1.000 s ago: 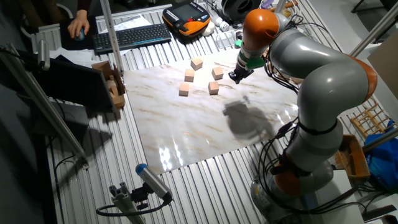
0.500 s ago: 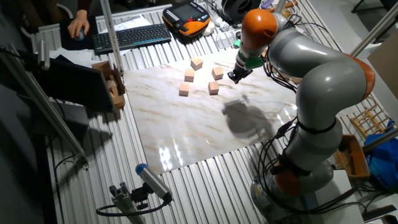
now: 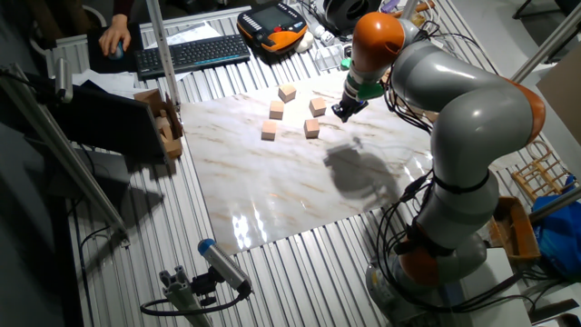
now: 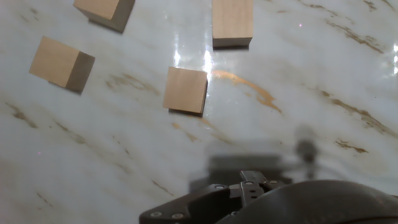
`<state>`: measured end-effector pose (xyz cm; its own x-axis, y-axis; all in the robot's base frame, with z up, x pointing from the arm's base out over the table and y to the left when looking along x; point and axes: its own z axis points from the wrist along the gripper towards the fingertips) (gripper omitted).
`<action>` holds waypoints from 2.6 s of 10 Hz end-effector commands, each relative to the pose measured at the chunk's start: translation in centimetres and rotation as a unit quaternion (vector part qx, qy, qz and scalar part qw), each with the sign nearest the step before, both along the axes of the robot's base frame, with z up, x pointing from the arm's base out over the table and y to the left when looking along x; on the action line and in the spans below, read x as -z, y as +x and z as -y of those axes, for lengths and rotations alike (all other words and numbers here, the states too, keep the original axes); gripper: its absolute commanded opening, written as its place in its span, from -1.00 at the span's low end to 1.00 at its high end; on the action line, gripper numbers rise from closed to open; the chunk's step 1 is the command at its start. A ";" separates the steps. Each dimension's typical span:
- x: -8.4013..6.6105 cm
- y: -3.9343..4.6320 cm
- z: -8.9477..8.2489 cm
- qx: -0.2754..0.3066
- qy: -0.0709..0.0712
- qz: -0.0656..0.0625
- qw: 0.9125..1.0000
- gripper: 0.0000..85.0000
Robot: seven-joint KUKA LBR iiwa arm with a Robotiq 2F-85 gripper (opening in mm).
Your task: Stack the blocks into a pyramid shape
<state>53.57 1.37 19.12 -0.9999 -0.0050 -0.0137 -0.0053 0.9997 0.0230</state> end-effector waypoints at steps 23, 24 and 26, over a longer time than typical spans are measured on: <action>3.3 1.63 -3.3 0.013 -0.006 0.023 1.000 -1.00; 3.3 1.62 -3.4 0.018 -0.003 0.021 1.000 -1.00; 3.4 1.50 -3.7 0.021 0.000 0.011 1.000 -1.00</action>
